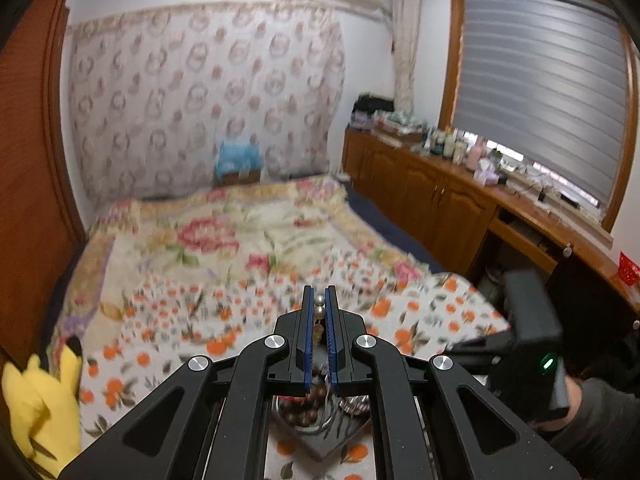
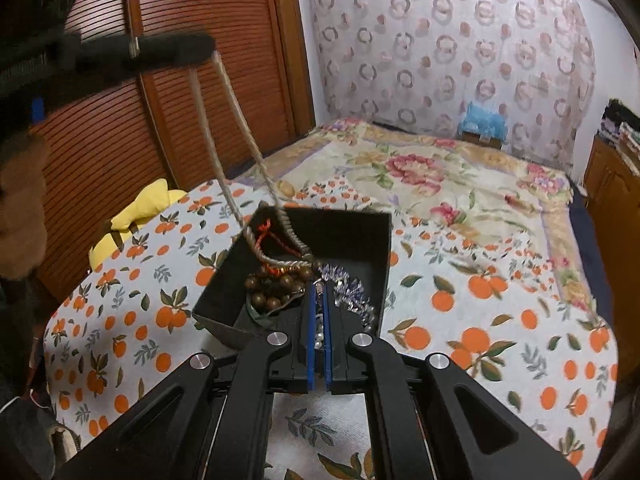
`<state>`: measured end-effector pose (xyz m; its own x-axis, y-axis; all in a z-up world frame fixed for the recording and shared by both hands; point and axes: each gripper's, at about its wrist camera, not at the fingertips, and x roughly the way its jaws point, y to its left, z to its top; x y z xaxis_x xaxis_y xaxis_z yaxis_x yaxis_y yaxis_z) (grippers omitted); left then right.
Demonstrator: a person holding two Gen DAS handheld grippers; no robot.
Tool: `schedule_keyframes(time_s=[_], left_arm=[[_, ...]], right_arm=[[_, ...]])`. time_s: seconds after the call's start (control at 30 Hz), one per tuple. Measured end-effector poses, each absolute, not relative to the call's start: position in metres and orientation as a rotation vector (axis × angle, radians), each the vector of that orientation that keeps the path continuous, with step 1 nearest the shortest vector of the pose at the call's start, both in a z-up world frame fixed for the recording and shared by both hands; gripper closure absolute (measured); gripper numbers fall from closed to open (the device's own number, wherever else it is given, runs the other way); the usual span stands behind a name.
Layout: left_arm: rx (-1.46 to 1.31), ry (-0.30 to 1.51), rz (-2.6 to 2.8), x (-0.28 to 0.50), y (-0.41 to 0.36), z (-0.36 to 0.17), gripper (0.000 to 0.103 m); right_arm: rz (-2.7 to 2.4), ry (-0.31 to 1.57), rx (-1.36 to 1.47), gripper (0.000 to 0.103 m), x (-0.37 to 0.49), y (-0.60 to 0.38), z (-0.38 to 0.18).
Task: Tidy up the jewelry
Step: 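Open both tools over the box, dropping the pearls and the piece in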
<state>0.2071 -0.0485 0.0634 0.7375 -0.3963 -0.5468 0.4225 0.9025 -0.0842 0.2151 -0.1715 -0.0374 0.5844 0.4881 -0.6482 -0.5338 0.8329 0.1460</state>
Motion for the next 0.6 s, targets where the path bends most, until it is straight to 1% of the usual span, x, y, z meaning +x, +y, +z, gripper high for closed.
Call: schedule_keyframes(time_s=[0.2, 0.47, 0.6], left_arm=[[0.063, 0.679, -0.424, 0.208, -0.049, 0.021, 0.098], [0.051, 0.714, -0.415, 0.186, -0.043, -0.001, 0.098], [0.057, 0.732, -0.438, 0.163, -0.046, -0.014, 0.097]], right_arm=[[0.606, 0.746, -0.039, 0.098, 0.219, -0.17, -0.044], [0.585, 0.722, -0.046, 0.098, 0.203, -0.176, -0.035], [0.583, 0.725, -0.043, 0.098, 0.172, -0.187, -0.034]])
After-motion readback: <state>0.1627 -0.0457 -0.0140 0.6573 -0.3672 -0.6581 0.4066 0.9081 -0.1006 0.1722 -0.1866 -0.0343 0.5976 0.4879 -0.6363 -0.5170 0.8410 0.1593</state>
